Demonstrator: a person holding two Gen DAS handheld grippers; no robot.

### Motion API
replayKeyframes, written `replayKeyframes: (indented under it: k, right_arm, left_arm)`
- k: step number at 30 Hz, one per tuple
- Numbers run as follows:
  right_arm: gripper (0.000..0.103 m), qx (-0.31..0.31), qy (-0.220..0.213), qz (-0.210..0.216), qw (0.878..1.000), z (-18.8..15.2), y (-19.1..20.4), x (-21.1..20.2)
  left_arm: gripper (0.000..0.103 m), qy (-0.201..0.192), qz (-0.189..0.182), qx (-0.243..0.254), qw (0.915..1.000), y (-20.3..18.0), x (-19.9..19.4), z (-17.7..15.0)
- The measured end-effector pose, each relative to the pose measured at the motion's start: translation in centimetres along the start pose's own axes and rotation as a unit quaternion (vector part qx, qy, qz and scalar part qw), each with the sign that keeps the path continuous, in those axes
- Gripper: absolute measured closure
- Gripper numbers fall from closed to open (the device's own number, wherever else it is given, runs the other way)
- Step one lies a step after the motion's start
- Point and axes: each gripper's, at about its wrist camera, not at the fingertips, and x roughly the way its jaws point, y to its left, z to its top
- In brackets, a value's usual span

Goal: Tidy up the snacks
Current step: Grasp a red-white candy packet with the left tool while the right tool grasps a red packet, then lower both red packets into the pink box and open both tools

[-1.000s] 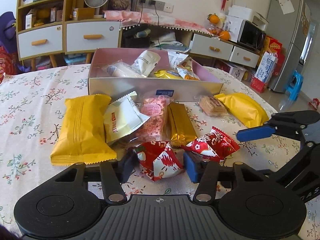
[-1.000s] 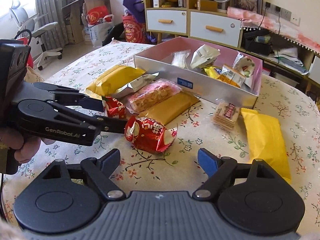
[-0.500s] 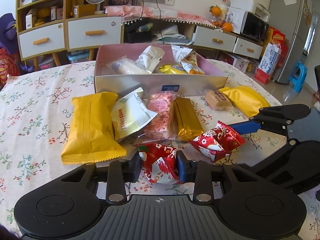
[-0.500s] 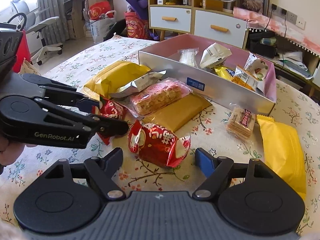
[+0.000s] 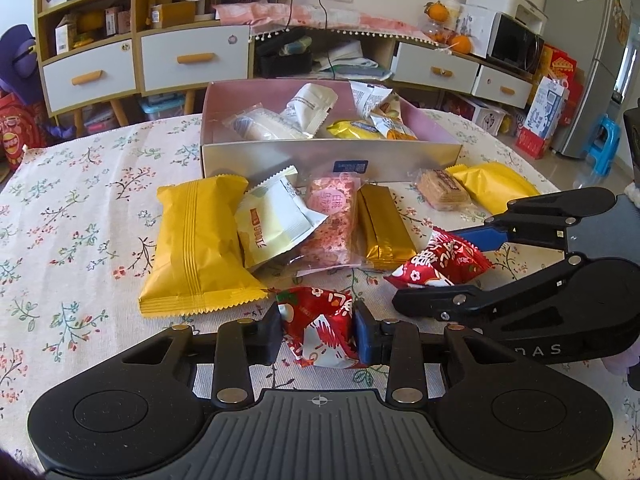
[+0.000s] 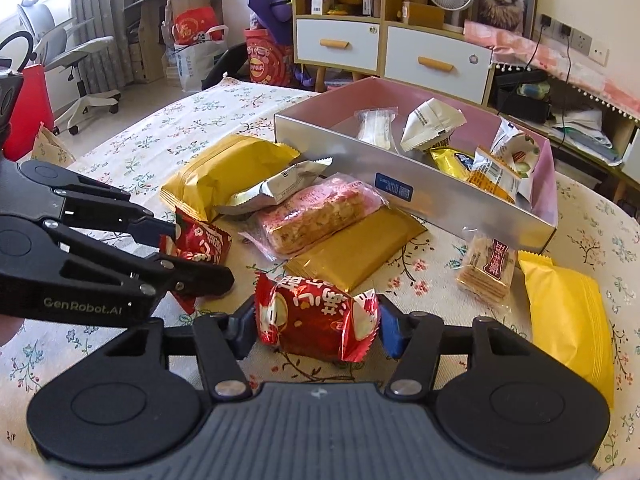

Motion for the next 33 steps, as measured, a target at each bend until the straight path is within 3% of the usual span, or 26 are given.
replayKeyframes:
  k: [18,26,33]
  right_arm:
    - [0.055,0.01,-0.012,-0.01,1.0,2.1,-1.1,-2.6]
    - [0.055,0.04,-0.042,-0.027,0.998,4.4,-3.2,-3.8]
    - [0.054,0.077,-0.06,-0.039,0.994,6.6,-5.5,-2.4]
  left_arm:
    - [0.071,0.024,-0.025,0.003,0.9994,-1.0,-2.0,1.9]
    - [0.071,-0.002,-0.023,-0.007,0.9997,-1.0,-2.9,4.8]
    - [0.071,-0.021,0.009,-0.014,0.9997,-0.2,-1.0,8.4]
